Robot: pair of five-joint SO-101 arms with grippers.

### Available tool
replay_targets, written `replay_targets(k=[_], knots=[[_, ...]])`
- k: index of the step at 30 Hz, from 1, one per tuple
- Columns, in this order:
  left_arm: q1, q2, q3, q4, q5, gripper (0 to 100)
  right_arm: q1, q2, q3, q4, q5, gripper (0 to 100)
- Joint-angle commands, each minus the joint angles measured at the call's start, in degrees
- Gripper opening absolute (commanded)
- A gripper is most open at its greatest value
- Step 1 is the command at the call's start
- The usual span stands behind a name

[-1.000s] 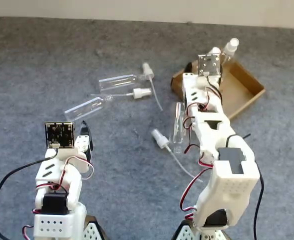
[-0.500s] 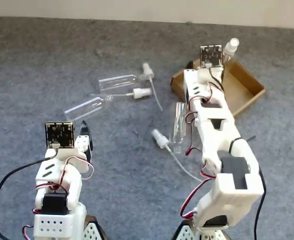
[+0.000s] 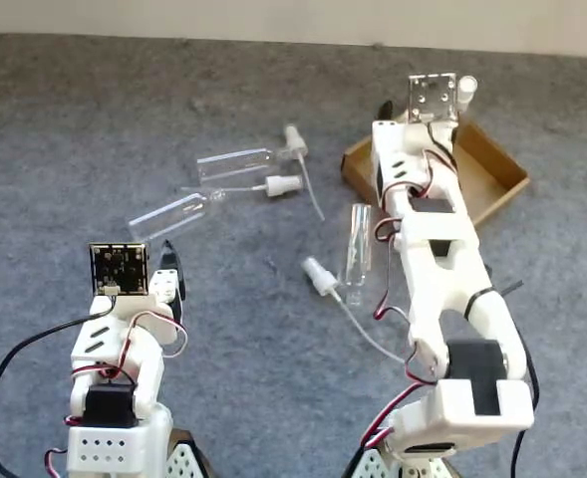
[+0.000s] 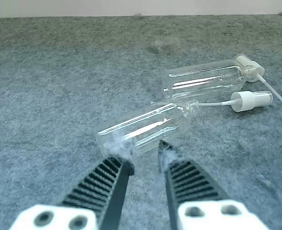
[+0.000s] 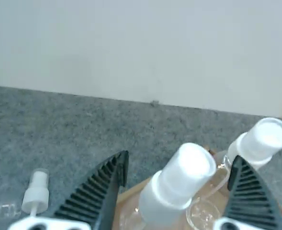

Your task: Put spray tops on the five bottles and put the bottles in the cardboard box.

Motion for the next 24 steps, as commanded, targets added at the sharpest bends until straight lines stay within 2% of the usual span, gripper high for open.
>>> replay_targets(k=[1,12,15,24], knots=[[-0.6,-0.7,0.1,-1.2,-0.5,6,0.5,-6.0,-3.9,5.8,0.4,30.0],[-0.6,-0.7,0.2,-1.3,-0.5,6,-0.8,-20.5,-3.3,23.5,0.4,29.7],[-0.6,-0.7,0.2,-1.4,-0.6,1,-1.2,-24.3,-0.7,28.4,0.4,29.6],[-0.7,-0.7,0.2,-1.4,-0.6,1,-11.4,-33.0,5.4,38.7,0.5,28.5]])
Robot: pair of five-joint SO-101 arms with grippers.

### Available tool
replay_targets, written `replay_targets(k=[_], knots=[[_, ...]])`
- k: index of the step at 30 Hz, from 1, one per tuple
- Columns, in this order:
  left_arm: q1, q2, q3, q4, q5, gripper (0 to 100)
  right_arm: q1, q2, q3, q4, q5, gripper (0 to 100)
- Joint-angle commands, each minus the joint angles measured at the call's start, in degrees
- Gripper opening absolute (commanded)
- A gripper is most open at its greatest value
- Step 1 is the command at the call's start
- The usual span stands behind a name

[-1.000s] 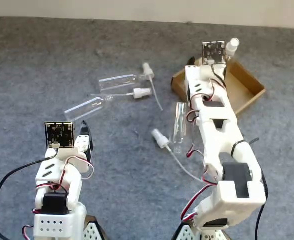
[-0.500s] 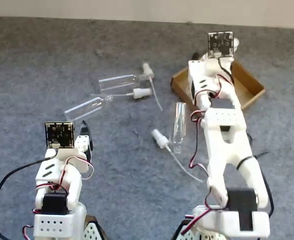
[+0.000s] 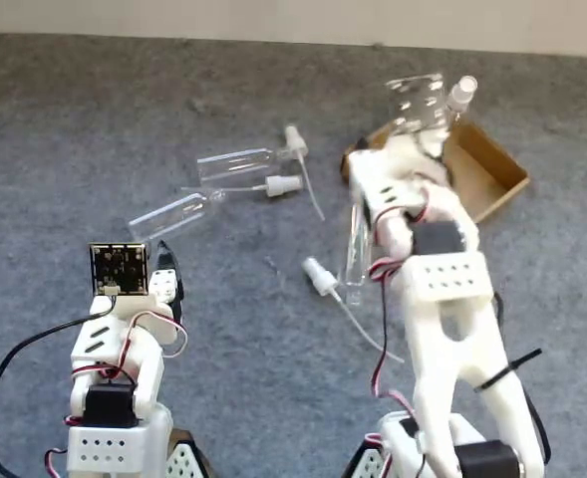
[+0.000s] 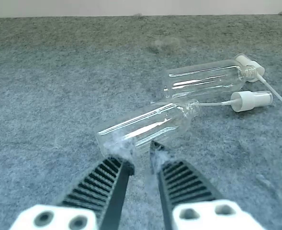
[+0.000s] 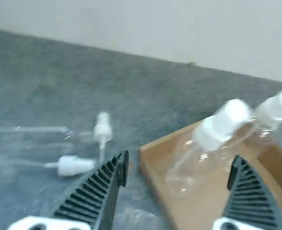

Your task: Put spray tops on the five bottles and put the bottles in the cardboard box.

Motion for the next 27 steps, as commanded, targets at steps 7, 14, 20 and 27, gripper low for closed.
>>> replay_targets(k=[7,14,20,27], knots=[[-0.9,-0.7,0.1,-1.4,-0.5,1,-3.5,-4.3,0.1,5.2,0.7,2.6],[-2.8,-0.7,0.0,-1.5,-0.4,1,-2.7,-4.3,5.3,5.0,0.8,1.2],[-2.8,-0.7,0.0,-1.5,-0.5,1,-2.7,-4.2,6.6,5.0,0.8,1.6],[-2.9,-0.7,0.1,-1.5,-0.5,1,0.0,-2.7,6.5,4.9,0.4,1.6]])
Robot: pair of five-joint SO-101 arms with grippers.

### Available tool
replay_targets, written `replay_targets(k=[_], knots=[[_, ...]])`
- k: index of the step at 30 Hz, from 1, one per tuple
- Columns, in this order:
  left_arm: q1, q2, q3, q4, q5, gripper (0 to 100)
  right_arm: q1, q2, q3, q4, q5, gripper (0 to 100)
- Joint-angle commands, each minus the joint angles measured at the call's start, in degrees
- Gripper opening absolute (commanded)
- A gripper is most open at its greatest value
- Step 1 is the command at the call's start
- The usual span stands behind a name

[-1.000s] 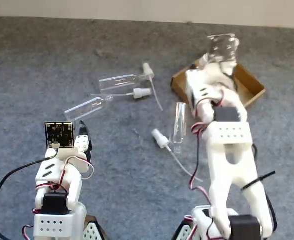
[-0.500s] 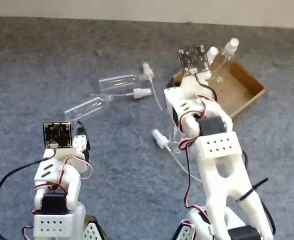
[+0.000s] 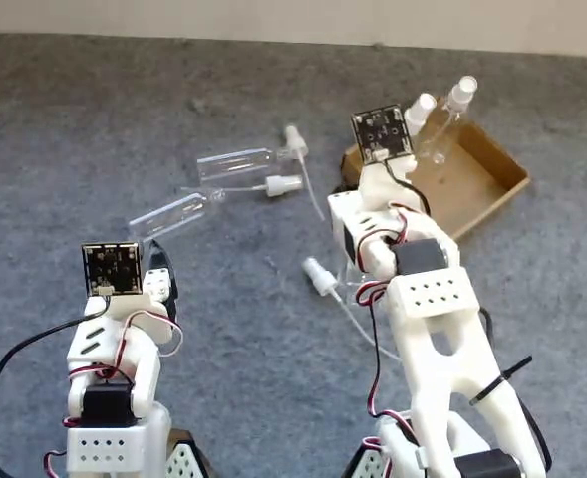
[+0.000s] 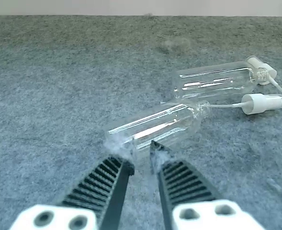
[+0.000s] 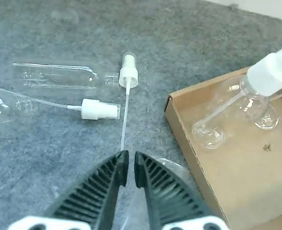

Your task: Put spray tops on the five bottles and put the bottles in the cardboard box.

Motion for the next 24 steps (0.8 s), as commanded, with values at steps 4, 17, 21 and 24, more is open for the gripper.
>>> replay_targets(k=[4,17,21,24], knots=[[-0.7,-0.7,0.1,-1.5,-0.5,1,6.0,7.3,-1.5,0.0,0.4,1.6],[-0.7,-0.7,0.2,-1.4,-0.5,1,11.0,15.0,-3.4,0.3,0.7,1.6],[-0.7,-0.7,0.2,-1.4,-0.5,1,12.9,15.0,-3.3,2.2,0.8,1.6],[-0.7,-0.7,0.2,-1.4,-0.5,1,12.5,15.0,-3.6,8.4,0.8,1.6]])
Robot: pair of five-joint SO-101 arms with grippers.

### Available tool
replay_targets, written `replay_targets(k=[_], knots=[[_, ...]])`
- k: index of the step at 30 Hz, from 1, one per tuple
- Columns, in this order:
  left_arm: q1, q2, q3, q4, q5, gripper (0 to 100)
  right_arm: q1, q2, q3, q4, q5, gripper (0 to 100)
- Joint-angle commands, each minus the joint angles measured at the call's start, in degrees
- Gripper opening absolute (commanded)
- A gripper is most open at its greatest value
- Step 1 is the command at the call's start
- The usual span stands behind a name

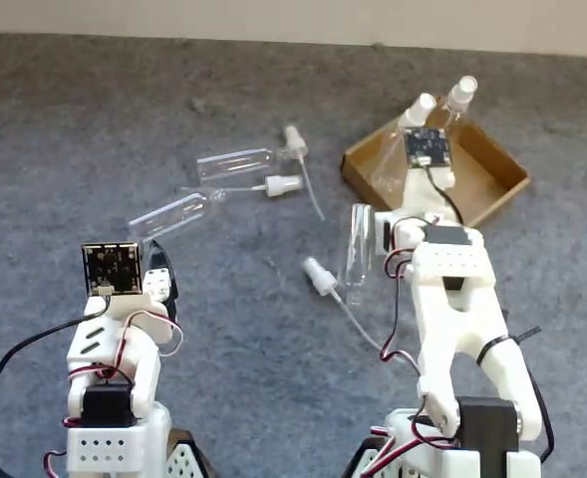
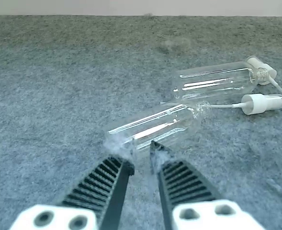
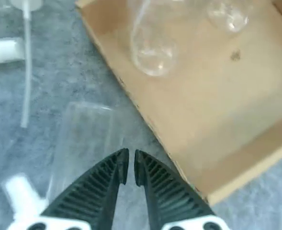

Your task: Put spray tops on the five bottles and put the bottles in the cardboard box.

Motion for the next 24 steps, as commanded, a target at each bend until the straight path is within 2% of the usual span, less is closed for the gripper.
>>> replay_targets(k=[1,12,17,24], knots=[[-0.7,-0.7,0.2,-1.4,-0.5,1,0.3,-0.6,-3.6,6.5,0.8,1.6],[-0.5,-0.7,0.2,-1.4,-0.5,1,-0.9,0.0,-3.2,13.4,0.9,1.6],[-0.5,-0.7,0.2,-1.4,-0.5,1,-5.4,0.0,-3.2,17.8,0.9,1.6],[-0.5,-0.7,0.2,-1.4,-0.5,1,-14.3,0.0,-3.2,17.9,0.9,1.6]])
